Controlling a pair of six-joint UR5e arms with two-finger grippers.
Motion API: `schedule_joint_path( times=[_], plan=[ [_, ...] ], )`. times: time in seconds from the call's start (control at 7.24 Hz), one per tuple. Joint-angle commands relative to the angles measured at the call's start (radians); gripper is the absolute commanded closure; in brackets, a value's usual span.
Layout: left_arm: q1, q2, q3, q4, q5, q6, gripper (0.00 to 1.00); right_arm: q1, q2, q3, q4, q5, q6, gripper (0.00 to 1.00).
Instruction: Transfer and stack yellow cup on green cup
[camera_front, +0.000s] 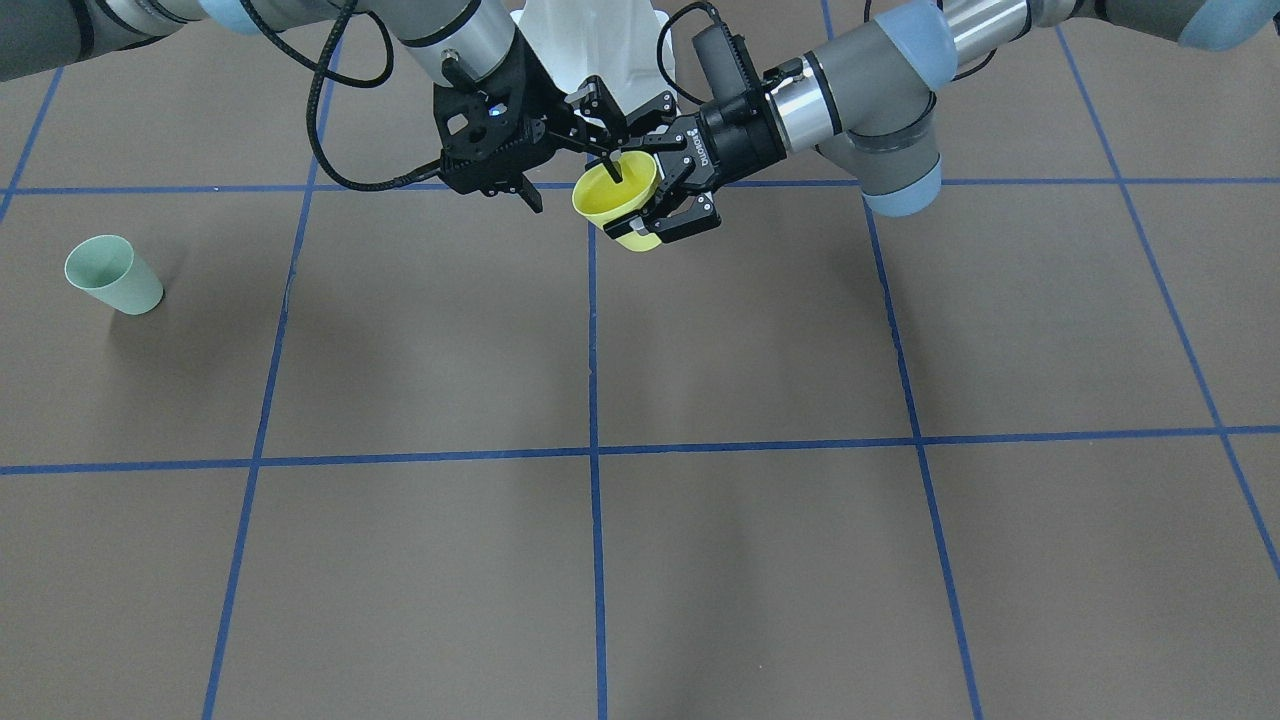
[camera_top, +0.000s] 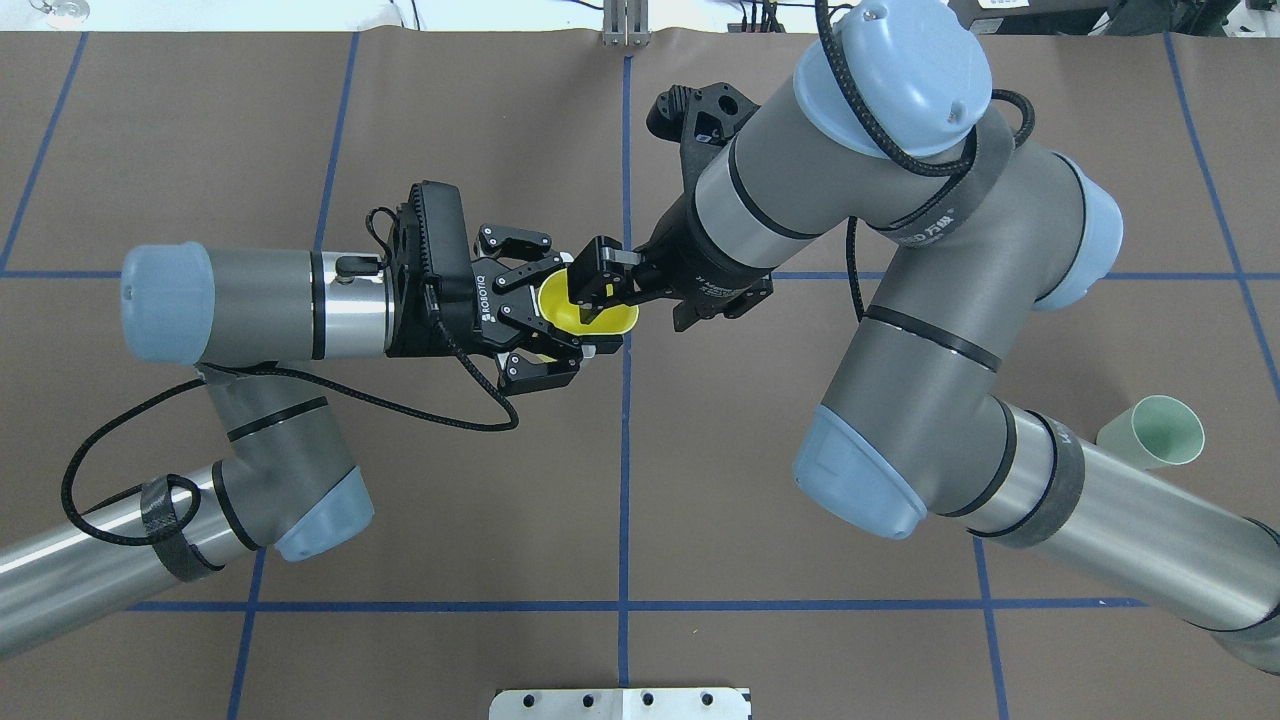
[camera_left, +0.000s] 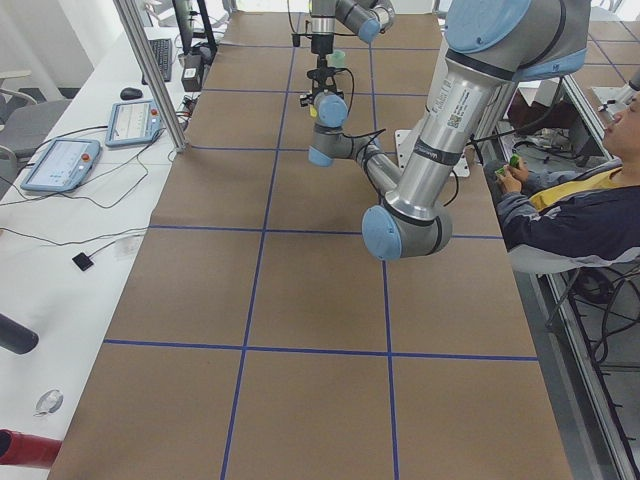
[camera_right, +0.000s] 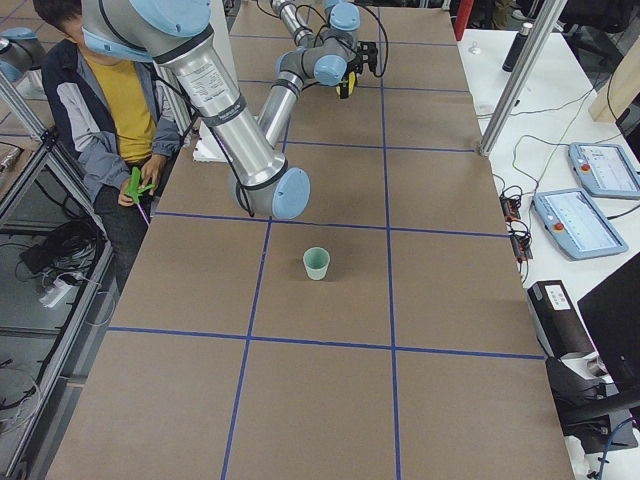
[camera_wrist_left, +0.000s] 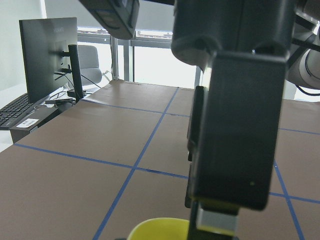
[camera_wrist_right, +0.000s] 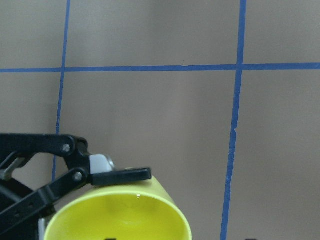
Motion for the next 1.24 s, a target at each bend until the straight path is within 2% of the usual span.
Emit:
schedule_joint_path(
  times=[0.0,0.55,1.11],
  plan=[
    [0.000,0.000,0.003,0.001,0.000,0.000,1.00,0.003,0.001,0.002,0.004,-0.002,-0.002,0.10],
    [0.000,0.000,0.001,0.000,0.000,0.000,1.00,0.003,0.000,0.002,0.004,-0.002,-0.002,0.10],
    [0.000,0.000,0.000,-0.002,0.000,0.000,1.00,-0.006,0.011,-0.042,0.031,-0.029,-0.017,0.32]
  ],
)
